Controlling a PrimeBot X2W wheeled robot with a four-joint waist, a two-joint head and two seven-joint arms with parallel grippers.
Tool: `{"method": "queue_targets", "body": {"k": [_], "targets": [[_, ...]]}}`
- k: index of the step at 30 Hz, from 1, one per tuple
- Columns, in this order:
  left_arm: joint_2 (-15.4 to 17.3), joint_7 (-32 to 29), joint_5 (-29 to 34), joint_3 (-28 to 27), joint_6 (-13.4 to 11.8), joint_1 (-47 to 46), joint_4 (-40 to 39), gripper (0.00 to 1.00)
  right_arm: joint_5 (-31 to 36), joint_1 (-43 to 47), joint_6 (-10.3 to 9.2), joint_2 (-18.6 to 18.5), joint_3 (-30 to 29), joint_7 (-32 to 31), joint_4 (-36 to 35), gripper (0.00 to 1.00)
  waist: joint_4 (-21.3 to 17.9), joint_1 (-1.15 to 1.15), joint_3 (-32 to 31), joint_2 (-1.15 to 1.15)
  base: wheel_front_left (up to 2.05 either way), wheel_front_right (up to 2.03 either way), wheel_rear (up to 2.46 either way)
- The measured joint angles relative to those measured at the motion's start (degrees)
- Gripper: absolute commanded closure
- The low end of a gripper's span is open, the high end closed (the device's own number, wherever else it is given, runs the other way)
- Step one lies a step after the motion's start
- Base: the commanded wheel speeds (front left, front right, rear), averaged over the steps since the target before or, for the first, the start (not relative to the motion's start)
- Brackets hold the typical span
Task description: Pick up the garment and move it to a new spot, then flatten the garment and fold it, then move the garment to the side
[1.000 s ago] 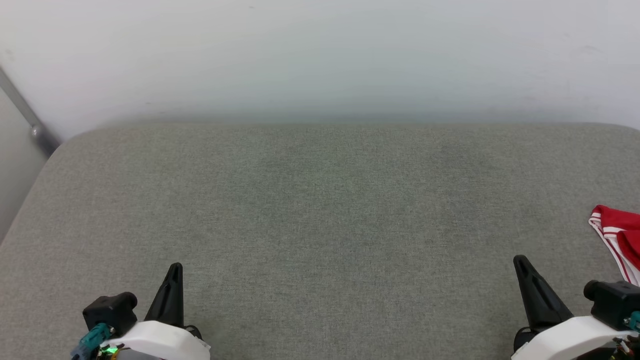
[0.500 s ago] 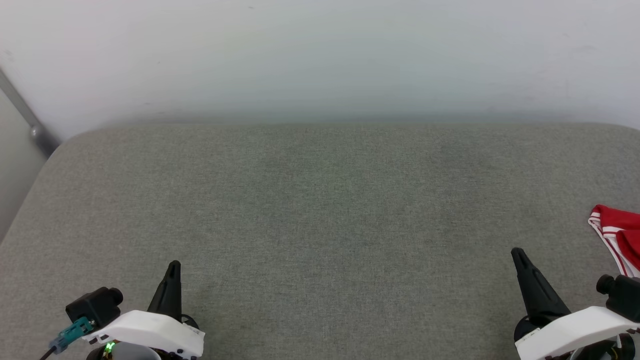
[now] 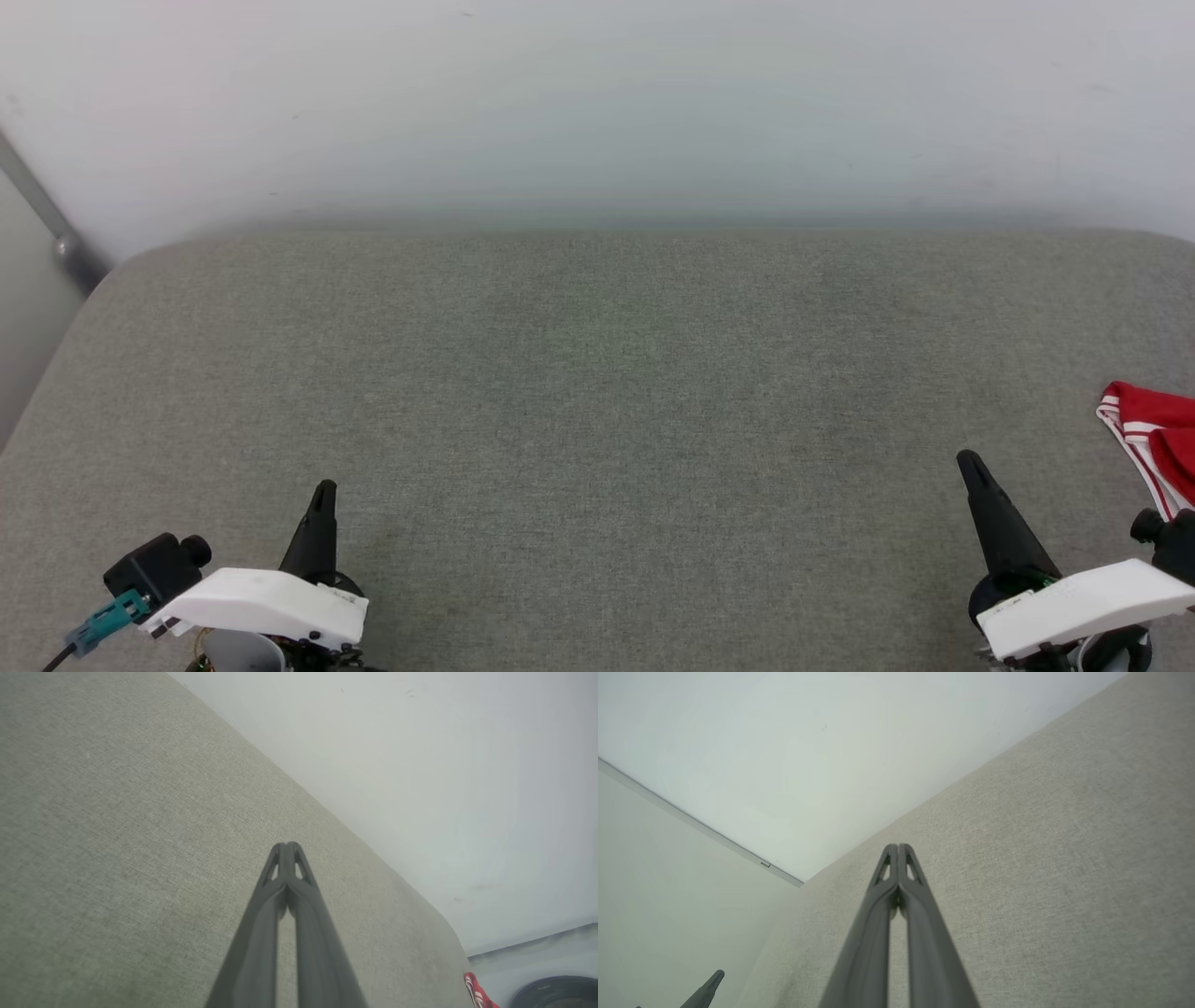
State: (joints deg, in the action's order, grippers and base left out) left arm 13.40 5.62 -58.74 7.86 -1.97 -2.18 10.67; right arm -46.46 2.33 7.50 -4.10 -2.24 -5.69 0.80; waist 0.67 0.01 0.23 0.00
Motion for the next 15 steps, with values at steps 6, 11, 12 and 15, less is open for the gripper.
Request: {"method": "queue_targets", "body": {"k": [6,11,12,15], "targets": [[-1.05,-1.13,-3.32,-1.32,0.99,-0.29,0.37,1.0,-4.72,-0.73,0.0,-0.08,-0.12,0.11,1.3,1.0,-0.05,0.0,0.0,0.0,0.0,0.0,0.0],[-1.76,-2.03,-5.86,-2.38,1.58,-0.54,0.59,1.0,-8.38,-1.2,0.0,-0.11,-0.27,0.16,2.29,1.0,-0.08,0.0,-0.01,0.0,0.0,0.0,0.0],[-1.86,-2.22,-6.45,-2.6,1.82,-0.58,0.66,1.0,-9.05,-1.23,0.0,-0.12,-0.31,0.18,2.52,1.0,-0.09,0.0,-0.01,0.0,0.0,0.0,0.0],[-2.34,-2.76,-7.98,-3.19,2.29,-0.74,0.81,1.0,-11.24,-1.67,0.0,-0.13,-0.37,0.19,3.11,1.0,-0.12,0.0,-0.01,0.0,0.0,0.0,0.0]]}}
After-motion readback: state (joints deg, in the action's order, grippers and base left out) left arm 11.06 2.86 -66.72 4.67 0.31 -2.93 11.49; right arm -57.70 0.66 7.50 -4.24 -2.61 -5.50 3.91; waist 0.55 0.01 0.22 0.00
